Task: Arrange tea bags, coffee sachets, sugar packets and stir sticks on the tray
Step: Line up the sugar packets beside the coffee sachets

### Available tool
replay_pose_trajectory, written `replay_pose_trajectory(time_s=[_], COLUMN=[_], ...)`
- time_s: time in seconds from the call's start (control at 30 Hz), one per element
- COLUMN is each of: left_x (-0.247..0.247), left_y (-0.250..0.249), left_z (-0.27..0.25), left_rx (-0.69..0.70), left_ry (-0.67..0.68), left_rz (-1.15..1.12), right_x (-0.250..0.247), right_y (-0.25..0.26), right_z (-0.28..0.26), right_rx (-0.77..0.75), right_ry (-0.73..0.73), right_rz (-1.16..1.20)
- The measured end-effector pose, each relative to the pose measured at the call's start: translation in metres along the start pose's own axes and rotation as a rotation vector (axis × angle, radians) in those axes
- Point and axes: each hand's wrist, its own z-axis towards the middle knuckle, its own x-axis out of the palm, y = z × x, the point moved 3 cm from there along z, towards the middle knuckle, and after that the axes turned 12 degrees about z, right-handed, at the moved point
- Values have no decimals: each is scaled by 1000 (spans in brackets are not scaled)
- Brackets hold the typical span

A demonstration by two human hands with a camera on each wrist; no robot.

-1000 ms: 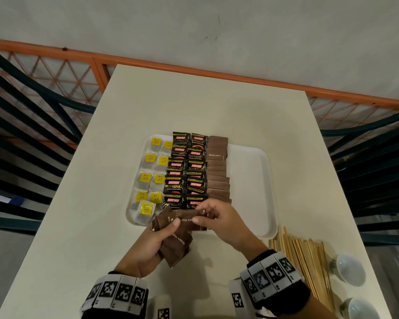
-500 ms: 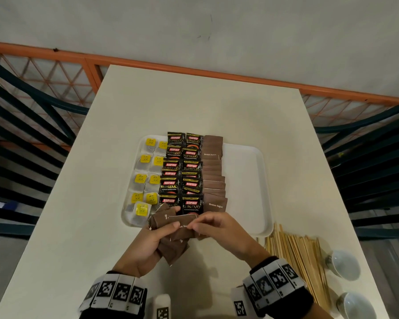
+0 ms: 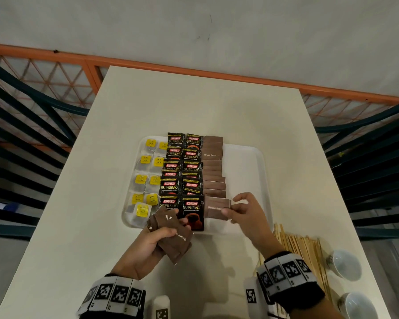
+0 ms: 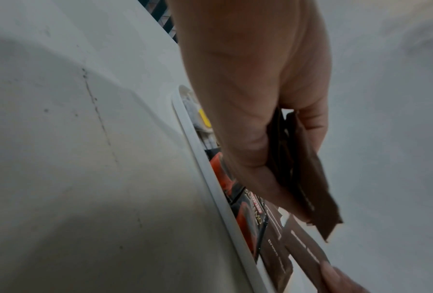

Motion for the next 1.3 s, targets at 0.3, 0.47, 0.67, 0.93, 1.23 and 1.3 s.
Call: replay_pose_trajectory(time_s=[0.3,0.47,0.67,0.93,1.23,1.3], left_x=[0,0,-2,-2,1,2], left_y=[-3,-2,-2,0,2,2], left_z=[-1,-2,-1,1,3,2], left_rx=[25,27,35,58,31,22], left_ry=[-25,-32,-69,-91,-103,-91], left_rz=[38,49,60,64,114,107], right_x=[-5,3,4,17,69,73], right_y=[-16,-17,-17,-9,11,11], right_z=[14,17,19,9,-24,-25], right_rx=[-17,-67,-61,-143,-105,-108], right_ry=[-44,-32,-34,-101,532,573], right_rz=[-212,-357,-429,-688,-421,-409])
